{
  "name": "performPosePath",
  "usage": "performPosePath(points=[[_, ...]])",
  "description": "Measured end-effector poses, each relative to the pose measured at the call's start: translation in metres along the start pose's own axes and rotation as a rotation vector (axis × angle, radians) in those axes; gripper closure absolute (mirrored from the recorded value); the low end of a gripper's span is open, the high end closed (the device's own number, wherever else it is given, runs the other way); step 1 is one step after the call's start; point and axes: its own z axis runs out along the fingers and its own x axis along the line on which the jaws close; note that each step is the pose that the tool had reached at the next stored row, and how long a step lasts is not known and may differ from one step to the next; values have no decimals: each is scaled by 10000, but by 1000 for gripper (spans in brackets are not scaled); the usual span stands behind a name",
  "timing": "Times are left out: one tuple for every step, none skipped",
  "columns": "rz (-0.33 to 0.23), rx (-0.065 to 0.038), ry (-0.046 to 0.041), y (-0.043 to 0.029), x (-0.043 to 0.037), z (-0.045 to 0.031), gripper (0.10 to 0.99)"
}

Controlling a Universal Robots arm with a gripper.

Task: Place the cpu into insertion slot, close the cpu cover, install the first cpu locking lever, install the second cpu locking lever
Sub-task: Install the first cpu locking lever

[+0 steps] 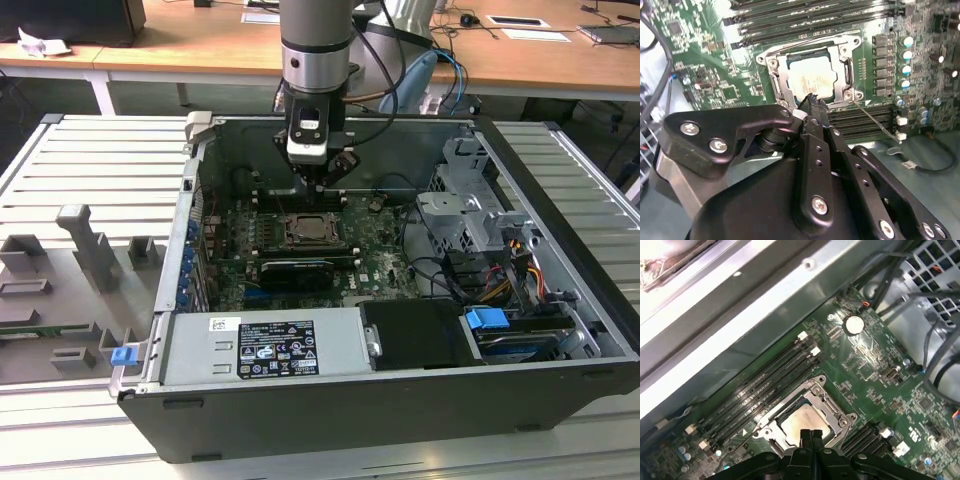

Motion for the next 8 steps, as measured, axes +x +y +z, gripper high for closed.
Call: performPosePath(points=[[-185,-12,4,0,0,1,980],[-533,-31,11,0,0,2,980],[-744,-43,15,0,0,3,980],[-916,-54,19,0,0,4,980],[-1207,-71,25,0,0,4,980],[-1337,-79,28,0,0,5,980],[-1475,-87,31,0,0,6,980],[-1696,-100,36,0,1,7,980]])
